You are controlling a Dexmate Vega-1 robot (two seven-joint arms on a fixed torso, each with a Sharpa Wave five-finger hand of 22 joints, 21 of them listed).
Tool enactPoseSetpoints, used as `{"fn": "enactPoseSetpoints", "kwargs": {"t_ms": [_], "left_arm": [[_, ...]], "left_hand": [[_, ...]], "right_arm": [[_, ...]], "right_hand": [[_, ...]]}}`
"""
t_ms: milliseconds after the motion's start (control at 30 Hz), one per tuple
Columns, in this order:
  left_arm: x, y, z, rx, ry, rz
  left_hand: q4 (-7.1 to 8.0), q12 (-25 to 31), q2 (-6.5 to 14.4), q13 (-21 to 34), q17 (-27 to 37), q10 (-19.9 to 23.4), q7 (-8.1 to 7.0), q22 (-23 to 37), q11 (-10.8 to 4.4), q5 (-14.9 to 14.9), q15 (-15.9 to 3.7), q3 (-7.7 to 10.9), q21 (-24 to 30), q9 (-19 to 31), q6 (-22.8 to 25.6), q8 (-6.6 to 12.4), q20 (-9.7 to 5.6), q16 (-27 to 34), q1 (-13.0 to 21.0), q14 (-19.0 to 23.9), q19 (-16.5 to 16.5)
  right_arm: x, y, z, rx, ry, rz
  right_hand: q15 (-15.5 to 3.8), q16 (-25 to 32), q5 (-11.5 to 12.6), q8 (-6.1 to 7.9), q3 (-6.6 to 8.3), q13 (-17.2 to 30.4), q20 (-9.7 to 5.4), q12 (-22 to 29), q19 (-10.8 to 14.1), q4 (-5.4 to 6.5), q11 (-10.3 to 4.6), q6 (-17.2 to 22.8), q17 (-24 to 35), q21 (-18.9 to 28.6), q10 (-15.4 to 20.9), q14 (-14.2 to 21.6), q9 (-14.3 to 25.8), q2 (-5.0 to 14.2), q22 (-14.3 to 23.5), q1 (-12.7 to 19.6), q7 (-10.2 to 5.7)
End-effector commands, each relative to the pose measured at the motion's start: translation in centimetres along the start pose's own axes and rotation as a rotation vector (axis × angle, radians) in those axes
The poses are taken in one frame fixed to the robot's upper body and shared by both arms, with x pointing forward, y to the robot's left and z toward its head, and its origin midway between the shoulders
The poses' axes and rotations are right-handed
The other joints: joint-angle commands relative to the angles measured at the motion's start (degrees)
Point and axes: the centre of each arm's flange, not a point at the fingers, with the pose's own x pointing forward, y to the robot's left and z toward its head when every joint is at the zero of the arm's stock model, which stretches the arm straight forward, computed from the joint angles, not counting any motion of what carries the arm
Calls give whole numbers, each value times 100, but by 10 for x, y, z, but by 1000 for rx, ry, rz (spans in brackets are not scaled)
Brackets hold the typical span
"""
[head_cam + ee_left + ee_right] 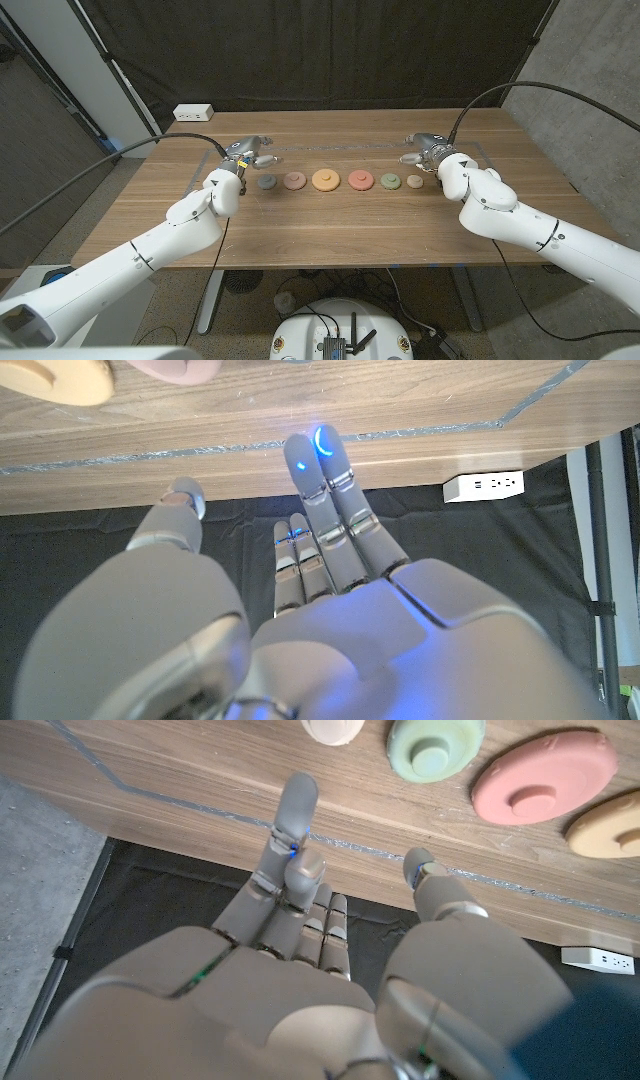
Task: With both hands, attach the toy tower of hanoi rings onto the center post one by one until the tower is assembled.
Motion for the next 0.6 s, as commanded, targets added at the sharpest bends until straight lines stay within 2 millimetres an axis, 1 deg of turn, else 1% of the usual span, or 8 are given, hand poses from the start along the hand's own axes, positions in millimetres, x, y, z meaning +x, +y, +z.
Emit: {"fn": "enactPoseSetpoints", "kwargs": {"t_ms": [33,100,300,367,500,600], "left_arm": [[-3,0,-1,9,0,43],[-4,-1,-2,4,0,50],[-6,-4,-5,4,6,56],[-7,-4,-5,2,8,59],[-9,-5,-6,0,16,66],[-9,-5,-7,-5,18,64]], "left_hand": [[11,15,3,16,-14,19,-18,2,36,32,-553,-14,73,25,10,49,-362,48,69,-4,18],[18,27,8,20,-13,51,-22,-7,18,31,-553,-26,94,26,36,60,-375,81,72,25,41],[24,38,4,25,-22,87,-41,-19,-4,29,-554,-44,111,26,59,69,-382,111,76,39,41],[26,39,6,27,-30,92,-50,-23,-5,29,-555,-48,118,26,79,77,-386,115,77,40,46],[35,55,11,30,-35,141,-64,-33,-44,28,-555,-61,137,26,96,83,-416,142,73,65,68],[37,63,14,32,-26,173,-63,-42,-38,28,-559,-69,146,26,133,97,-424,176,76,94,65]], "right_arm": [[2,5,5,-46,-20,72],[2,5,7,-55,-23,86],[2,7,12,-78,-33,107],[2,7,13,-81,-34,111],[2,9,16,-89,-37,122],[1,11,18,-96,-39,119]], "right_hand": [[-671,8,13,-26,-18,3,-395,-43,-11,-9,54,-36,19,76,-137,-24,10,-52,-9,17,26],[-667,7,1,-64,-33,-4,-393,-53,-46,-10,58,-148,25,73,-191,-40,8,-90,-27,10,37],[-664,-89,-44,-109,-75,-21,-389,-67,-159,-4,75,-340,-29,58,-337,-200,6,-189,-72,-20,68],[-667,-155,-57,-104,-84,-27,-389,-63,-176,-1,72,-356,-83,66,-360,-282,5,-198,-76,-19,72],[-670,-174,-86,-107,-99,-37,-389,-47,-213,-3,70,-430,-84,85,-381,-331,4,-214,-81,-1,96],[-672,-179,-100,-91,-105,-43,-390,-32,-205,-2,54,-424,-85,113,-371,-348,3,-207,-73,16,70]]}}
